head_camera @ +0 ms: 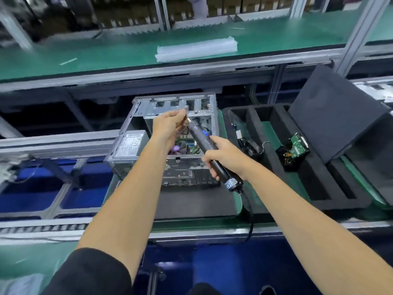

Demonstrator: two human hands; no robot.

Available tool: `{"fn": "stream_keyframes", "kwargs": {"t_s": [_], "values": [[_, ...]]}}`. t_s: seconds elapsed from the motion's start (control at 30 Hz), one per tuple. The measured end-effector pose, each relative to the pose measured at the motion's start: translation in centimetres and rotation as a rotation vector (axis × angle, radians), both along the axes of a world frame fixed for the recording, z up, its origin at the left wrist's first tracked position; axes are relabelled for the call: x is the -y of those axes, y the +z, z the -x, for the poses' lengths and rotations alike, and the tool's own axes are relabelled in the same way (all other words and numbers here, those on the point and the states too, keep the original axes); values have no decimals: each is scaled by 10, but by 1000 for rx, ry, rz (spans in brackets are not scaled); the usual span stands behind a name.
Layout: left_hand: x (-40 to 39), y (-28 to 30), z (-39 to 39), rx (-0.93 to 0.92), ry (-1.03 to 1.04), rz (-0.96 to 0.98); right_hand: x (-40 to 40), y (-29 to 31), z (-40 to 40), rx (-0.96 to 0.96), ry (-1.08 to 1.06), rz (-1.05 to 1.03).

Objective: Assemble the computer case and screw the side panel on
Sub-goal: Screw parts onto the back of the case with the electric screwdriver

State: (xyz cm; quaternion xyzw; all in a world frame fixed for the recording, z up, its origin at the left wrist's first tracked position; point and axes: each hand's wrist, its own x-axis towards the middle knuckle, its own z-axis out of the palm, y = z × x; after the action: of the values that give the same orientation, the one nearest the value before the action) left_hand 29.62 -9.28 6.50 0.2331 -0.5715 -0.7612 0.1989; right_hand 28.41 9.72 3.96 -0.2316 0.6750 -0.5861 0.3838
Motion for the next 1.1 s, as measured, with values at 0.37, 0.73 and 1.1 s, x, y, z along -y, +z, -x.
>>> {"fn": "stream_keyframes", "kwargs": {"t_s": [0.37,0.73,1.1], "values": [[112,-15,-107,239,-131,201,100,-20,-109,33,67,-55],[110,-51,-129,110,3,-118,114,-44,-134,22,-10,-68],[94,-59,-130,147,126,-91,117,-45,-143,10,-38,-84]]}}
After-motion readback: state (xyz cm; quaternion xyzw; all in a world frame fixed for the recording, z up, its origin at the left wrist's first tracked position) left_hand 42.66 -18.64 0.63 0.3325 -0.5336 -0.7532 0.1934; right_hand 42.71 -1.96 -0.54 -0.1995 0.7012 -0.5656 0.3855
